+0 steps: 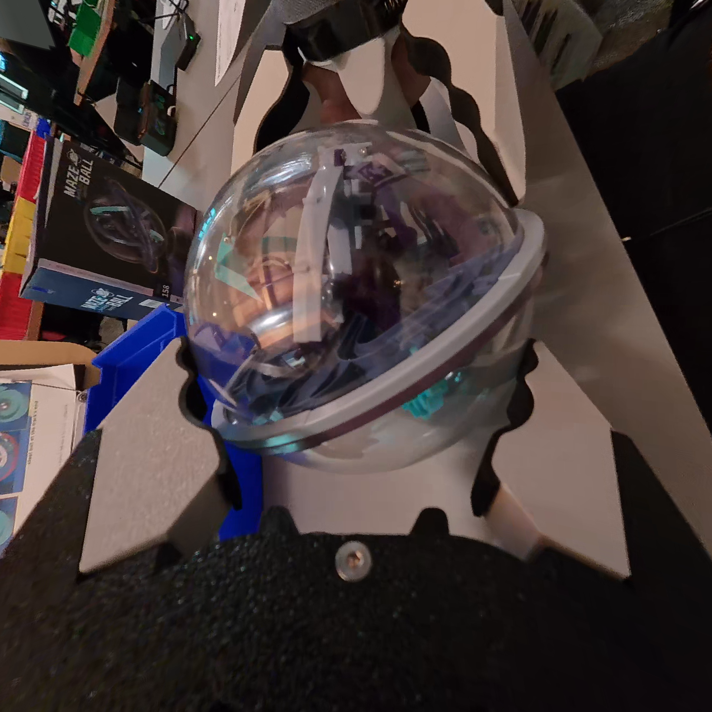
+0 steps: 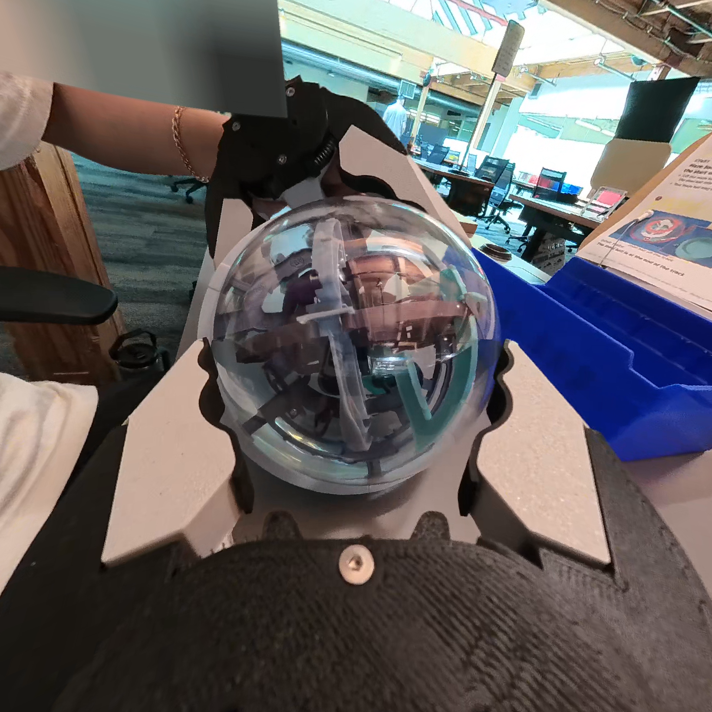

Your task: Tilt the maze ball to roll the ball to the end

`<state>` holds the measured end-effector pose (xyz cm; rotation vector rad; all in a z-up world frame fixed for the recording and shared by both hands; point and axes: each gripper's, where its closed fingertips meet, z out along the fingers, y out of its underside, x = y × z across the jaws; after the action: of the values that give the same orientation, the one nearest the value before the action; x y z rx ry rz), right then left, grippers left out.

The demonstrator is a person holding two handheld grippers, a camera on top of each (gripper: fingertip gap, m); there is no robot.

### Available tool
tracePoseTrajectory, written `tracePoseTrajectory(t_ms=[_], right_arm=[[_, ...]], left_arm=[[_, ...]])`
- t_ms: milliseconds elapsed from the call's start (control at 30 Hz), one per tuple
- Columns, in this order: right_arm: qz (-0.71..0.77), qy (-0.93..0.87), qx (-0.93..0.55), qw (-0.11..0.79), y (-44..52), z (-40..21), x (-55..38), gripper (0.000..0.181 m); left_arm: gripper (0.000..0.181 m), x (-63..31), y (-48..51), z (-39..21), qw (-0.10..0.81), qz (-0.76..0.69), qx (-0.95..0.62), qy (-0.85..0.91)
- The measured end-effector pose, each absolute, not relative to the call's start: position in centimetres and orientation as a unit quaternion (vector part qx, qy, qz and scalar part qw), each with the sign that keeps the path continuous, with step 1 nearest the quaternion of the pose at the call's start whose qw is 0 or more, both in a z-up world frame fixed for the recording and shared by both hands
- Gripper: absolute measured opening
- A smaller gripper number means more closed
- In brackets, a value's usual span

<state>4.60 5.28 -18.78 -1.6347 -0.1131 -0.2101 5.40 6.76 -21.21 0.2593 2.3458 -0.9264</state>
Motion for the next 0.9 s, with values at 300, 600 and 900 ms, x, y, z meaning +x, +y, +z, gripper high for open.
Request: tracePoseTrajectory(t_ms=[300,600,900], right_arm=[[-0.085,-0.060,-0.723,0.683,5.4,-18.8,4.5,0.139],[-0.072,-0.070,-0.724,0.682,5.0,-19.0,4.4,0.138],[-0.094,-0.085,-0.745,0.655,4.5,-19.4,4.1,0.135]], left_arm=[[0.152,5.1,7.1,-21.0,0.294,-0.346,0.082,0.887],[0.155,3.7,7.3,-20.6,0.235,-0.351,0.078,0.903],[0.147,4.0,7.3,-20.6,0.291,-0.325,0.074,0.896]])
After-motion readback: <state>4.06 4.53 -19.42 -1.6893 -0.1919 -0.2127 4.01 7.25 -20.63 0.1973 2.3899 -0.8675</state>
